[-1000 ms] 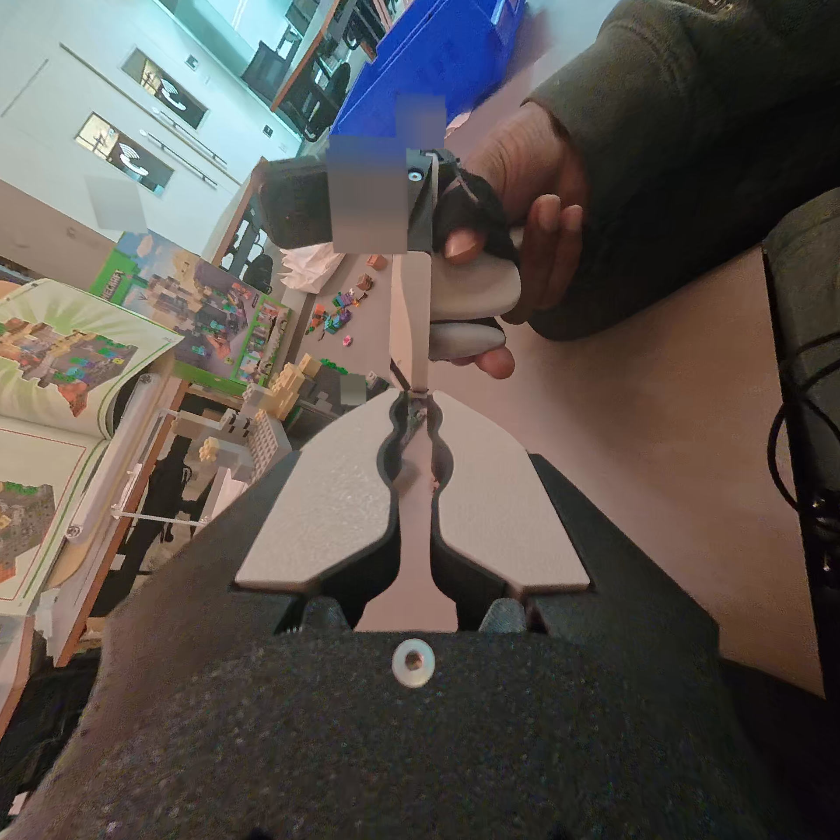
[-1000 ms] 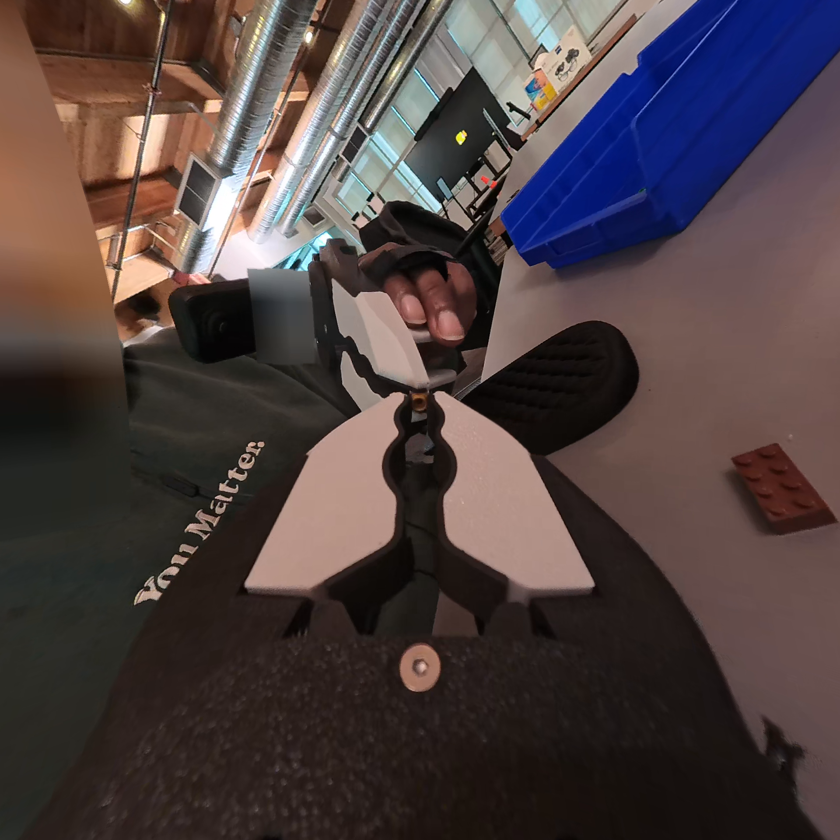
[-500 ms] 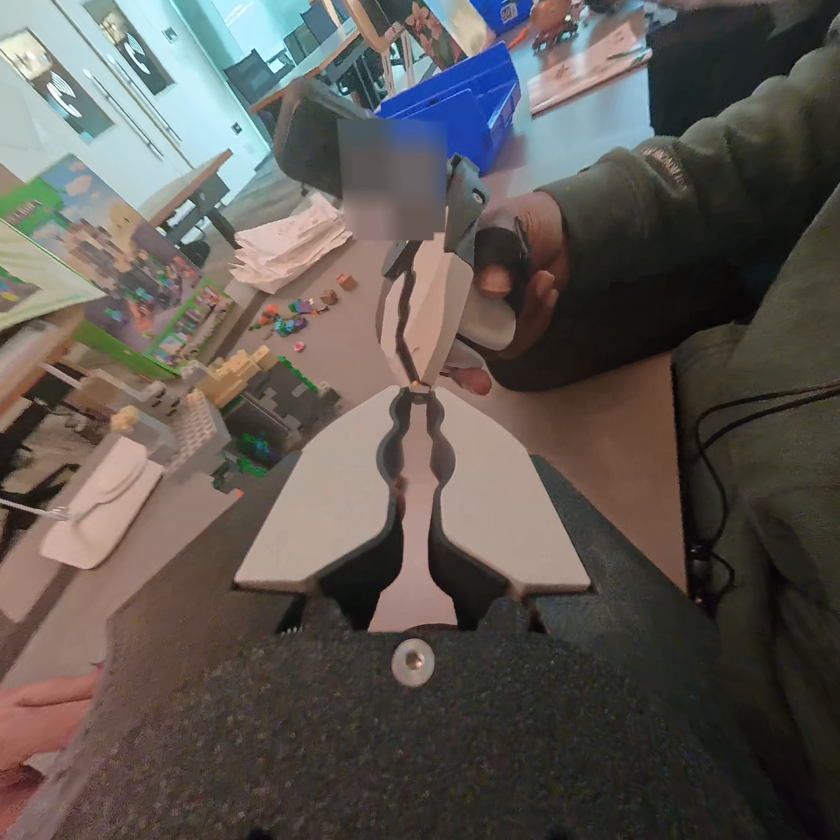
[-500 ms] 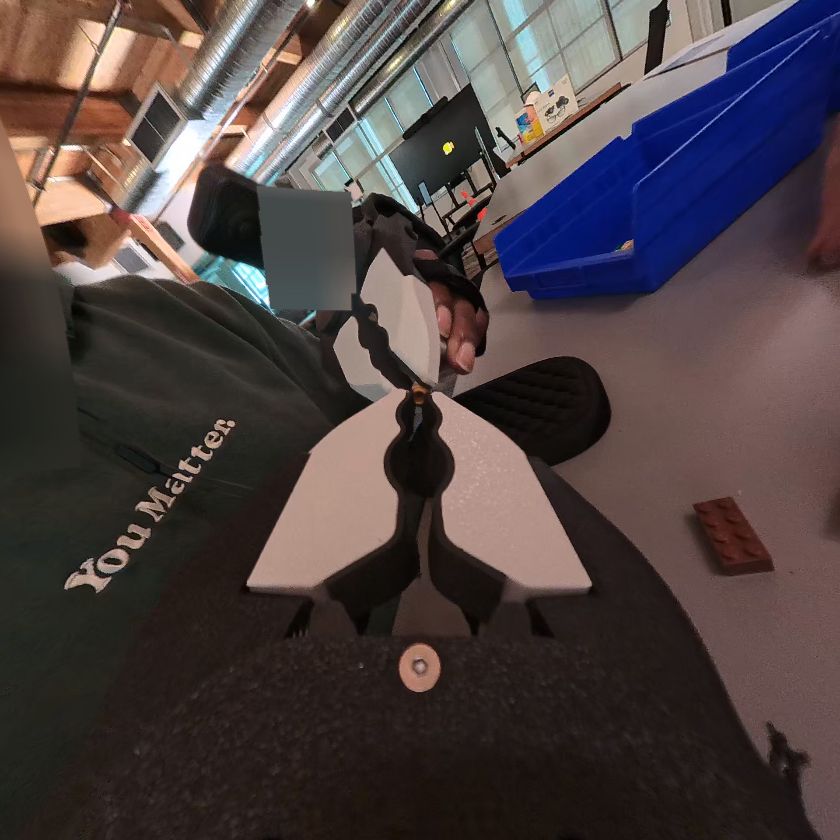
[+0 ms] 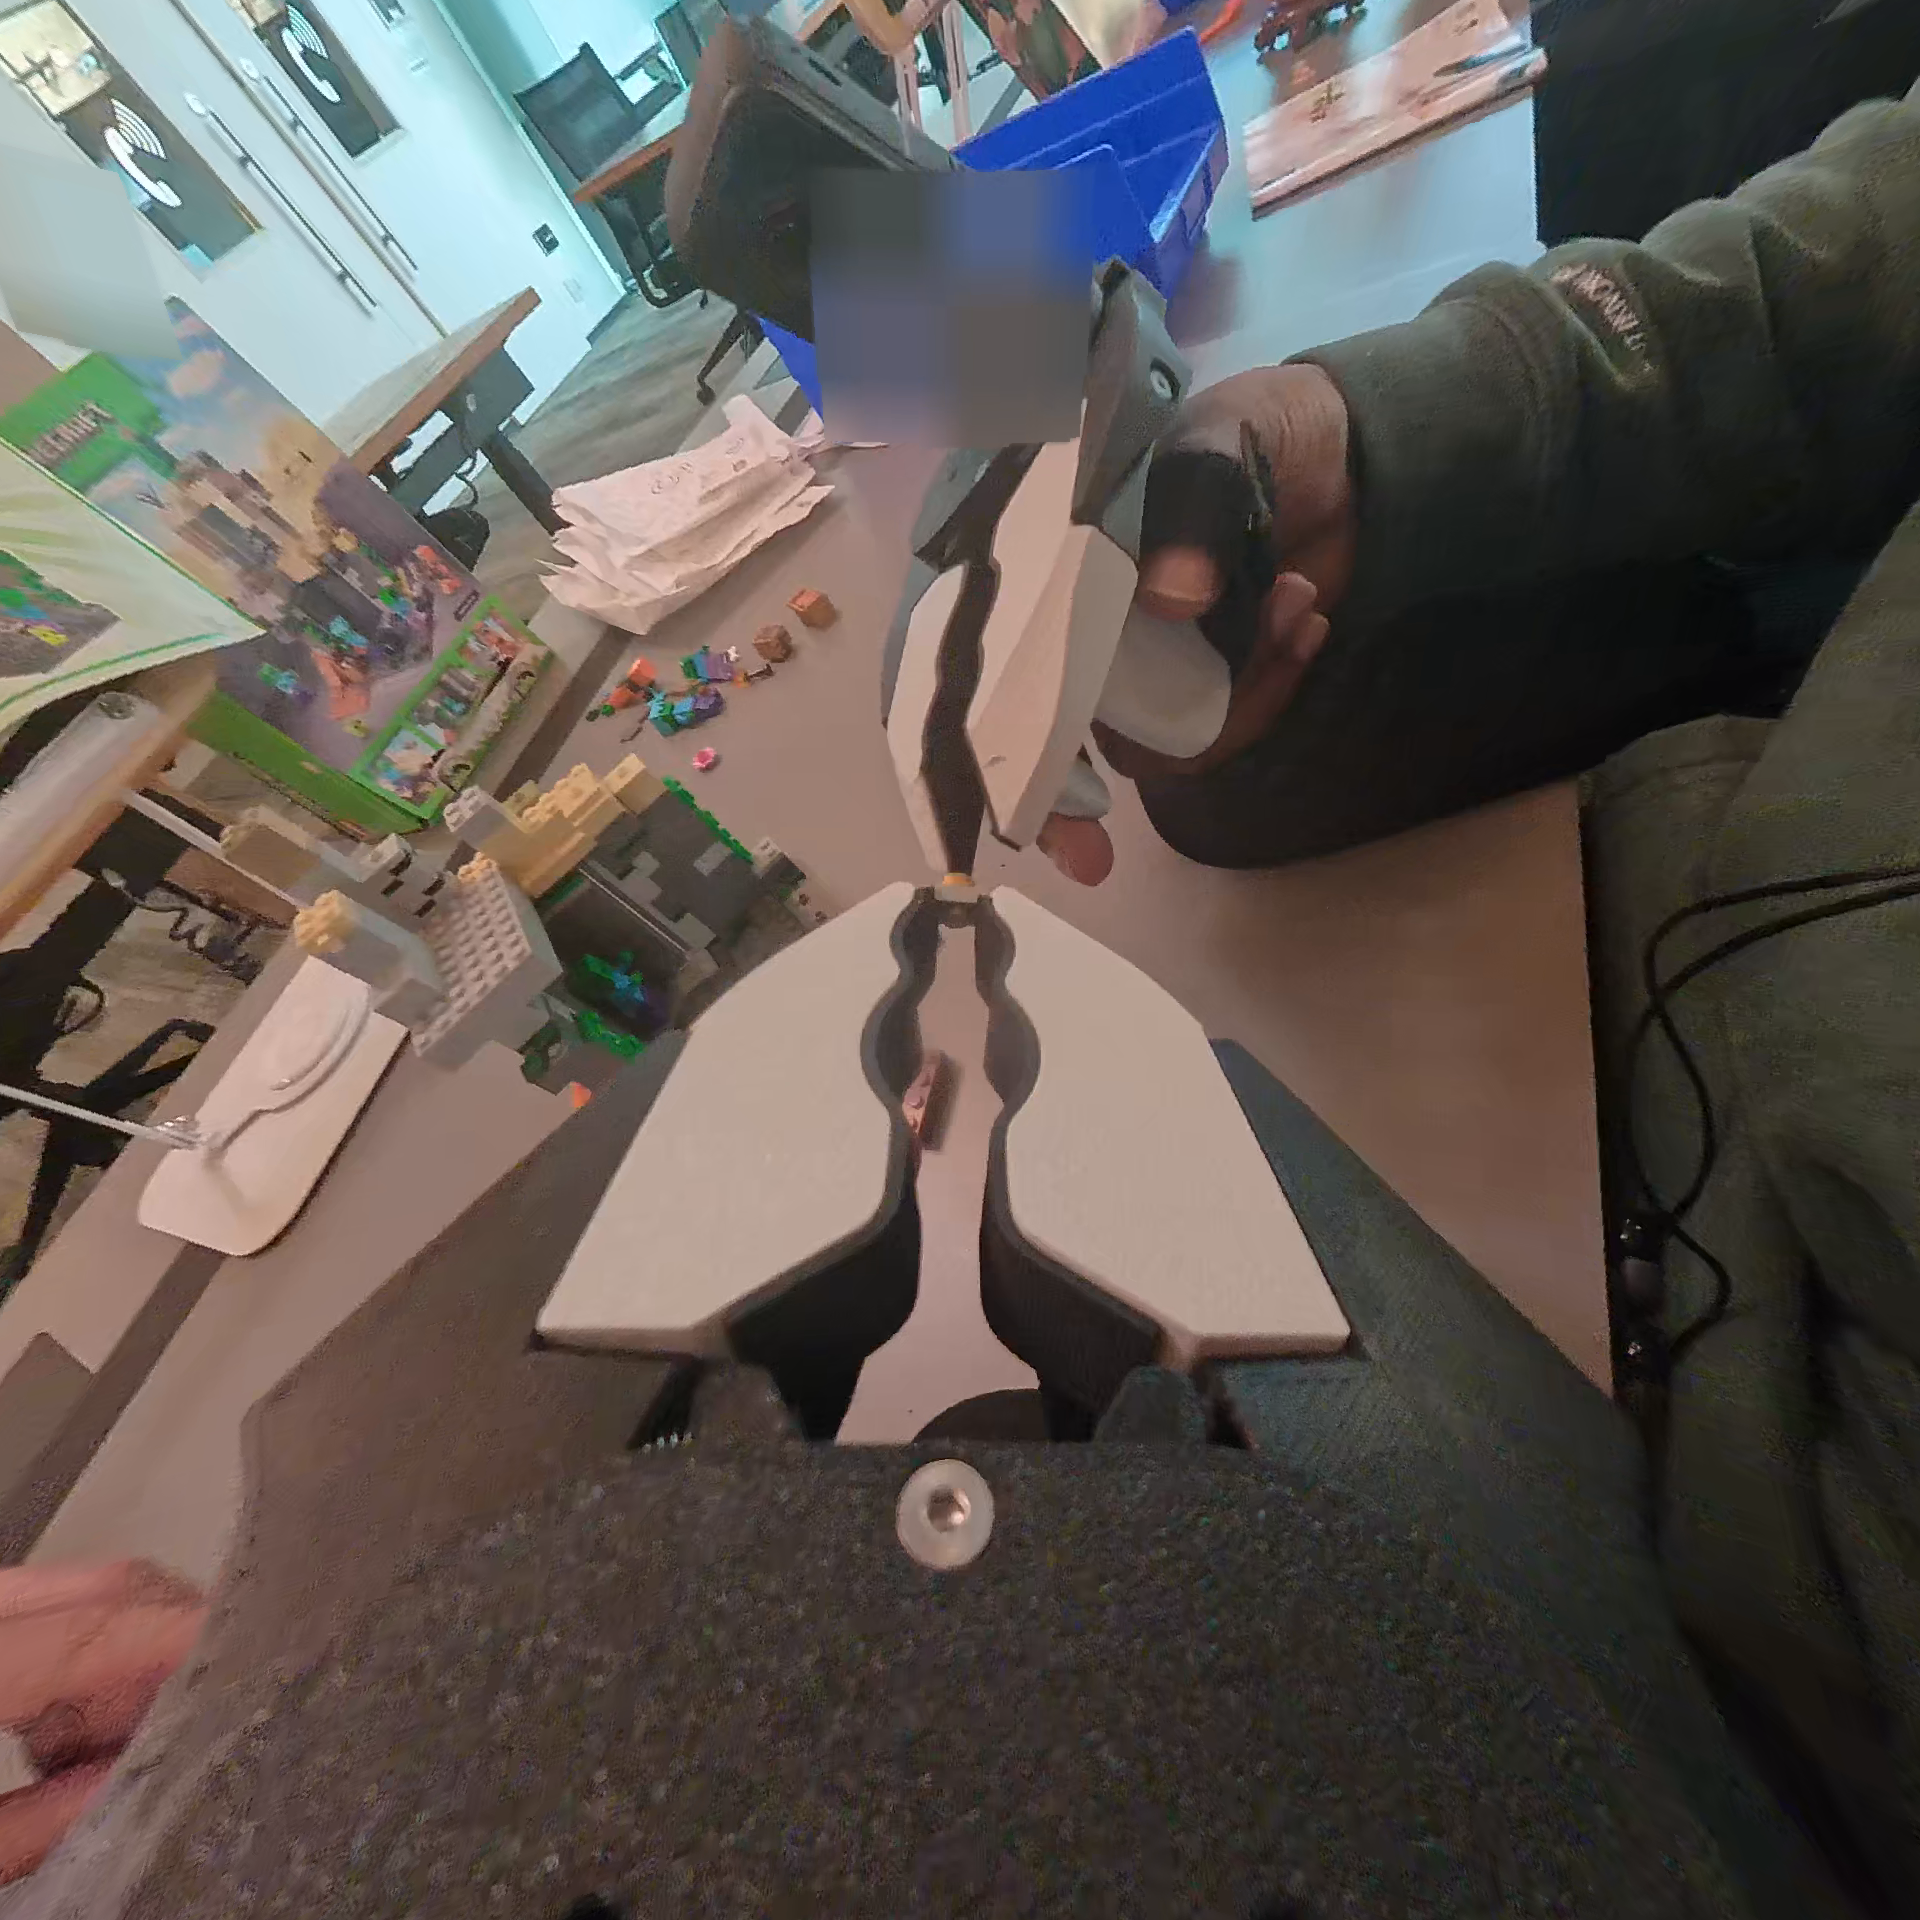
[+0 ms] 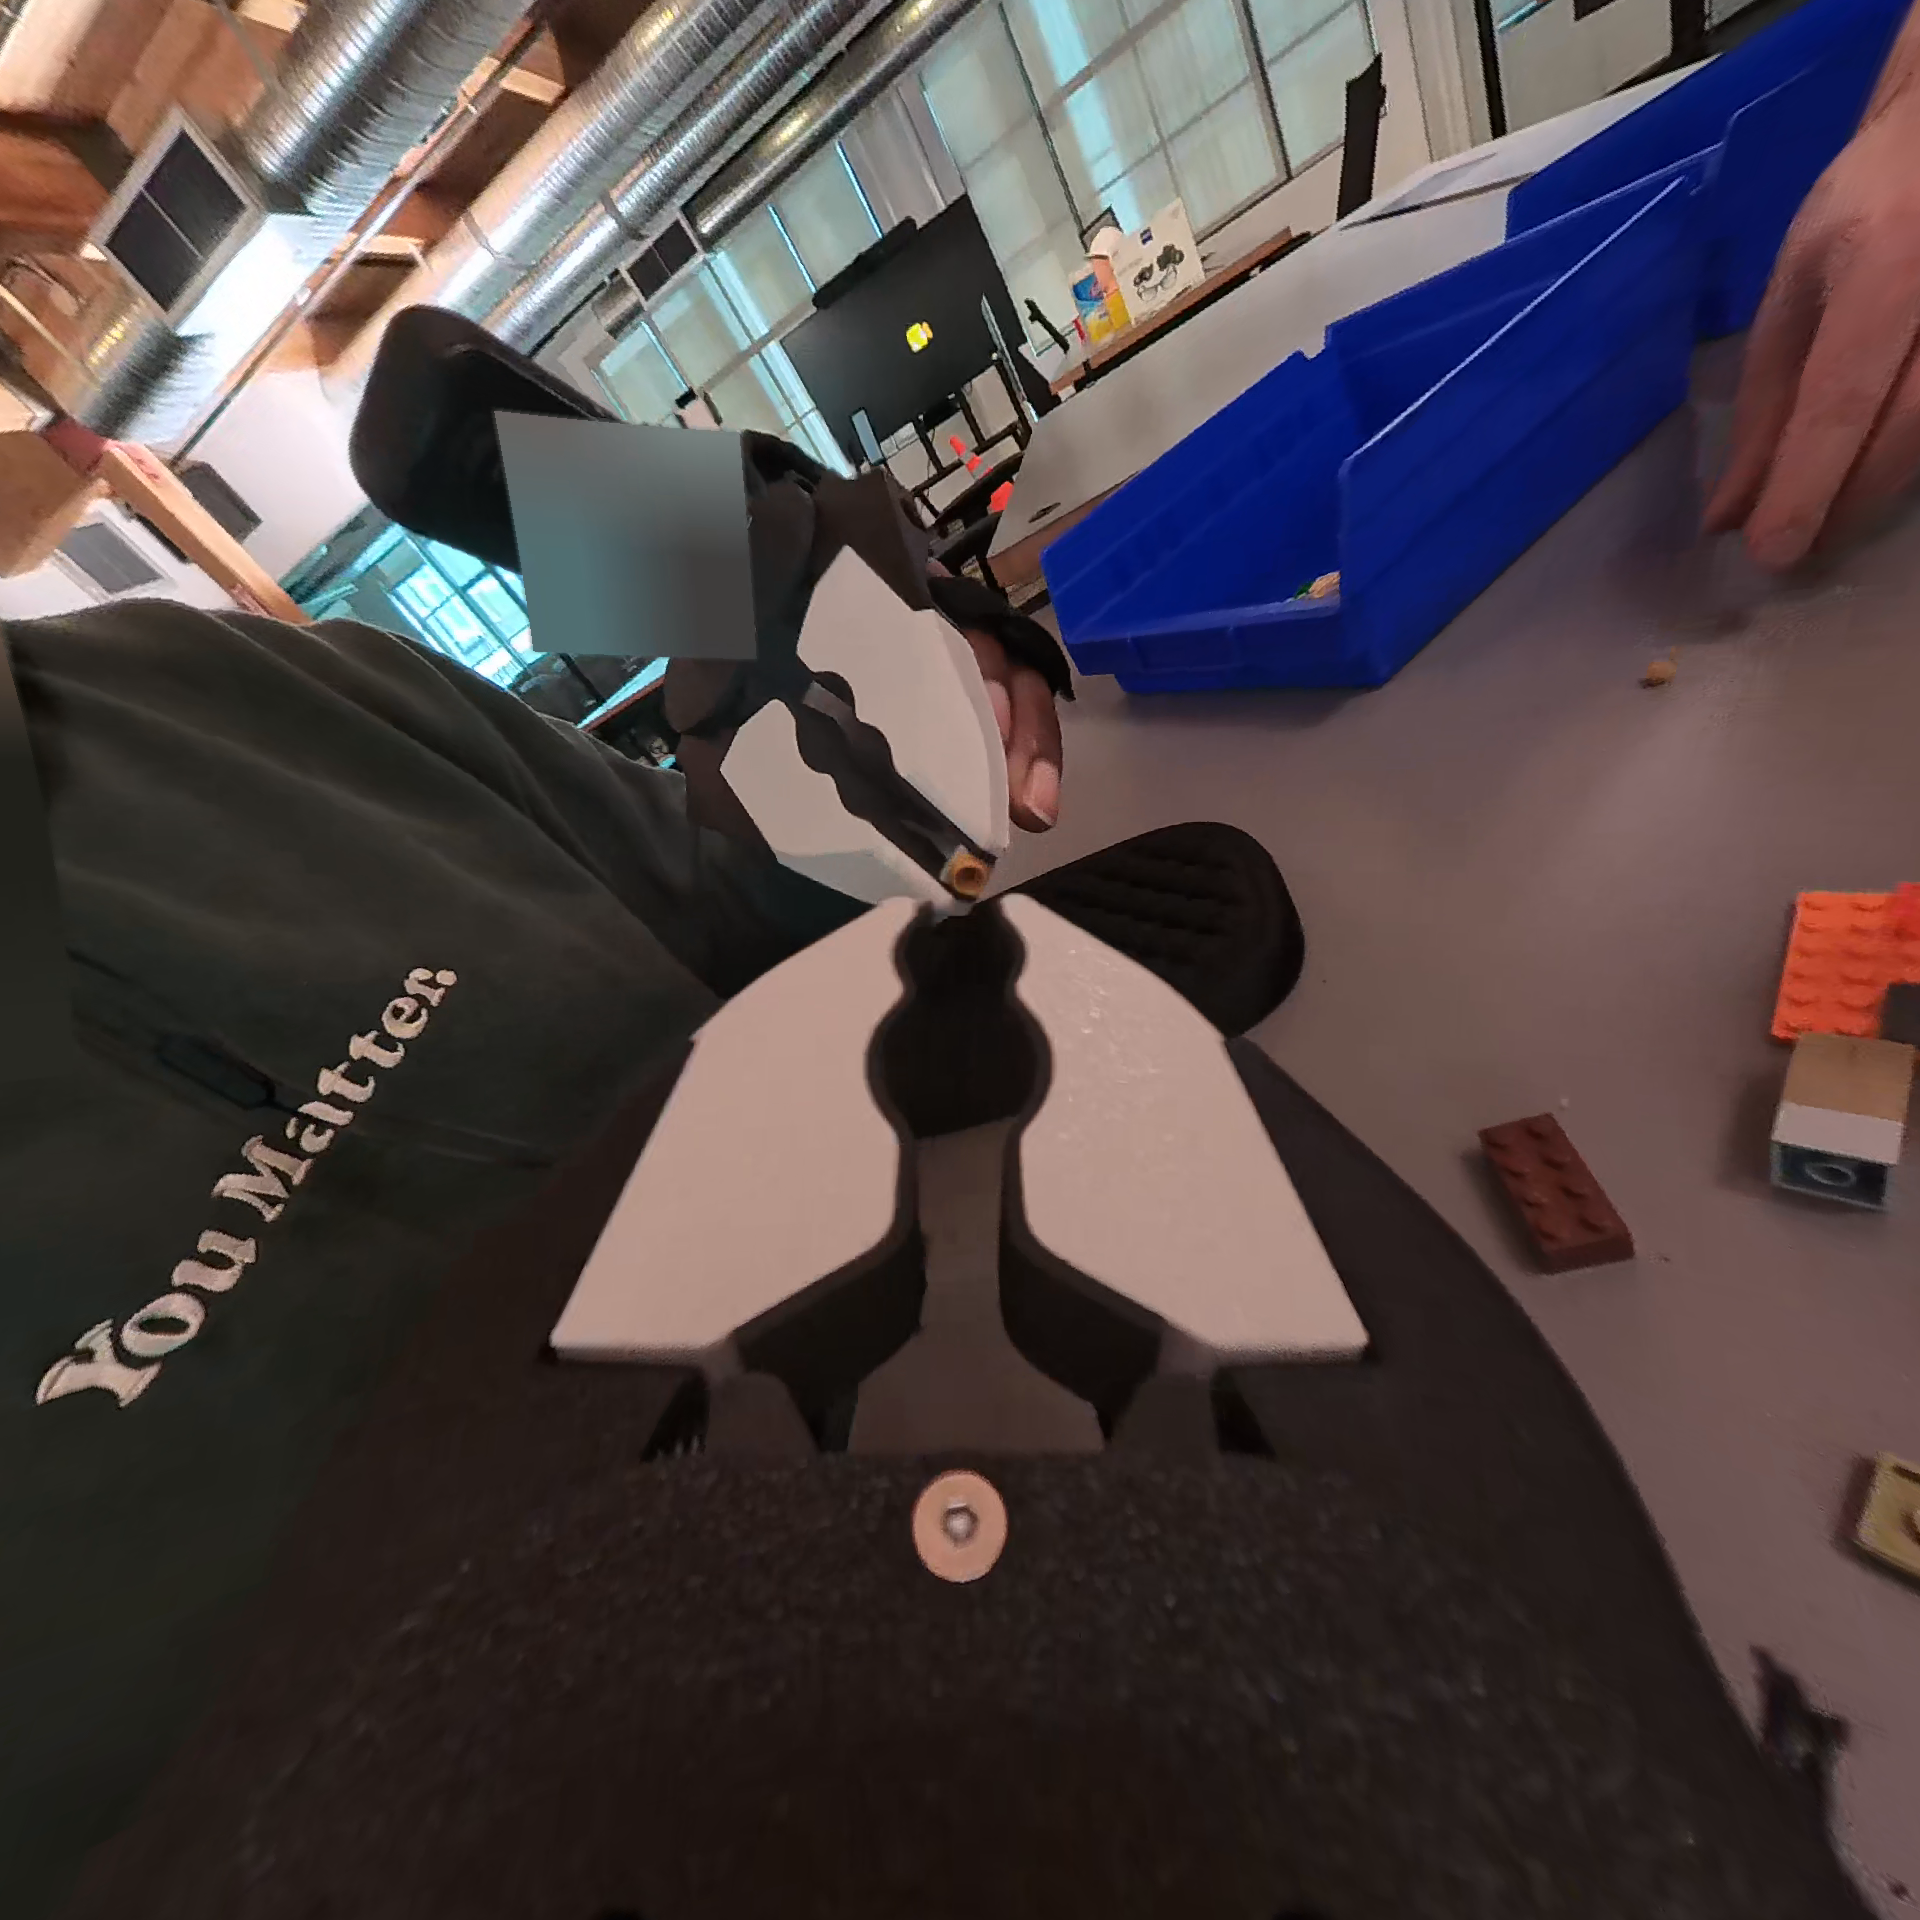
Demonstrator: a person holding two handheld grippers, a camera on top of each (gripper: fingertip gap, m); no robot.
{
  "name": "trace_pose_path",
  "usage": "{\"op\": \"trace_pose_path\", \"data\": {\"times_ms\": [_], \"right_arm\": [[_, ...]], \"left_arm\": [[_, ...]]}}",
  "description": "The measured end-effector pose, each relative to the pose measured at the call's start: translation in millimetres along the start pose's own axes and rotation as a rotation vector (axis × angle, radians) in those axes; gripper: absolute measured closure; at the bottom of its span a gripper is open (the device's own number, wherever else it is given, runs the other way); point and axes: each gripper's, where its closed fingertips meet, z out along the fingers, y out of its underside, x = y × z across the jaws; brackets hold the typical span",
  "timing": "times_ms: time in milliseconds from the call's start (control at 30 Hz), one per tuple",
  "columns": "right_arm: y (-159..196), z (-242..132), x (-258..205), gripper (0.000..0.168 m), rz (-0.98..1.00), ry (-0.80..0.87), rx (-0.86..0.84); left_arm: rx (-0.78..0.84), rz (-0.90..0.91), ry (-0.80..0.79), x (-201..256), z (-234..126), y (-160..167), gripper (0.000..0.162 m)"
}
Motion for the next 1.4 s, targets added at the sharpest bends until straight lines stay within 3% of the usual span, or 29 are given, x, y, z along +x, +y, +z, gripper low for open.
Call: {"op": "trace_pose_path", "data": {"times_ms": [100, 500, 700, 967, 1067, 1167, 1400], "right_arm": [[1, 4, -2, 0.153, 0.025, -0.013, 0.003], [3, 7, -5, 0.164, 0.055, -0.061, -0.006], [8, 11, -4, 0.165, -0.291, 0.142, -0.133], [12, 9, -12, 0.165, -0.607, 0.192, -0.205], [7, 8, -23, 0.168, -0.587, 0.132, -0.142], [8, 8, -21, 0.168, -0.606, 0.164, -0.139], [5, 5, -4, 0.164, -0.432, 0.203, -0.096]], "left_arm": [[-0.004, 0.038, 0.000, 3, 2, -1, 0.154], [-0.031, 0.108, 0.024, 8, -1, -2, 0.154], [-0.044, -0.073, 0.112, 13, -4, 3, 0.154], [-0.007, -0.398, 0.342, 24, -6, 0, 0.154], [-0.069, -0.364, 0.258, 12, -2, 14, 0.154], [-0.036, -0.378, 0.279, 14, -4, 12, 0.154], [-0.034, -0.297, 0.237, 13, -5, 9, 0.154]]}}
